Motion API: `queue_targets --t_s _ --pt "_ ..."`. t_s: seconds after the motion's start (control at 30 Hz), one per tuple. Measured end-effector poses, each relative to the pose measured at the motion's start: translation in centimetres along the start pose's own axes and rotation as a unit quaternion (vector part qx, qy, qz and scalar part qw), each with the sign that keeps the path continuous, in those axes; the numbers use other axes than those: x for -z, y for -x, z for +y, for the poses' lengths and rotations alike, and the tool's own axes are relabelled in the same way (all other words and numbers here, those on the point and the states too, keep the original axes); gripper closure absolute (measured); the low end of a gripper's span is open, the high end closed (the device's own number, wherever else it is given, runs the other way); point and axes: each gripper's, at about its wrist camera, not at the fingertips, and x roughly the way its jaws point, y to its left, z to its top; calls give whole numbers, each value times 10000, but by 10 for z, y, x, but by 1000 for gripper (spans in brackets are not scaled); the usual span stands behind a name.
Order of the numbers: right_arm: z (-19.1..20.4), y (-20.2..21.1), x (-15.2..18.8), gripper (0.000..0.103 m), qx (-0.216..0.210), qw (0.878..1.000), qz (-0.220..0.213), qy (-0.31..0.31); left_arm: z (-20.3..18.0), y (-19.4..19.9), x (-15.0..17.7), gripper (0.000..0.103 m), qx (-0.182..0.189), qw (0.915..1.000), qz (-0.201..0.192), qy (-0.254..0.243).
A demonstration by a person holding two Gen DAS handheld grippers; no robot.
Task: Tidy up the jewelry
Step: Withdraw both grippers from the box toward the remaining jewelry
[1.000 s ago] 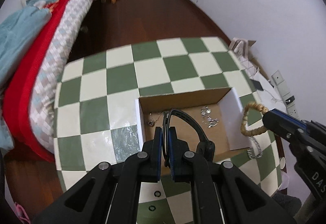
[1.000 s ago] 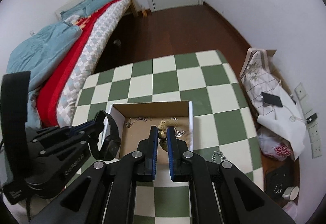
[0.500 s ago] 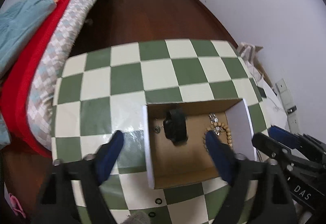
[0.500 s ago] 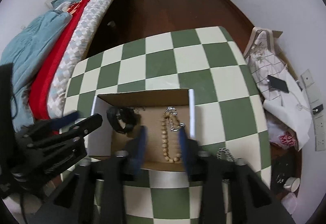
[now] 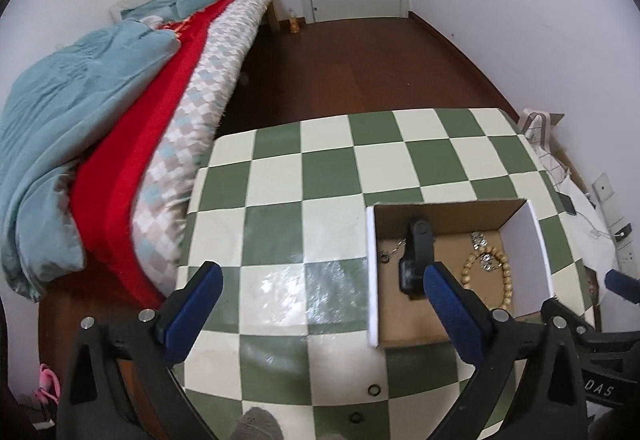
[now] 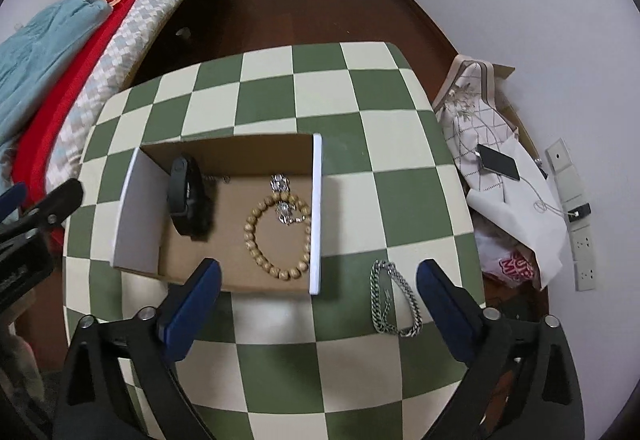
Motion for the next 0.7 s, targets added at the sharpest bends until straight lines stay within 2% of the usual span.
queue_targets --t_s 0.1,0.33,0.7 --pt "0 3 7 1 50 10000 -63 -32 1 5 12 1 -56 10000 -24 26" --pt "6 28 24 1 125 9993 -355 54 5 35 33 1 -189 9991 -363 145" --pt "14 91 54 1 175 9947 -1004 163 10 94 49 1 -58 9962 -834 237"
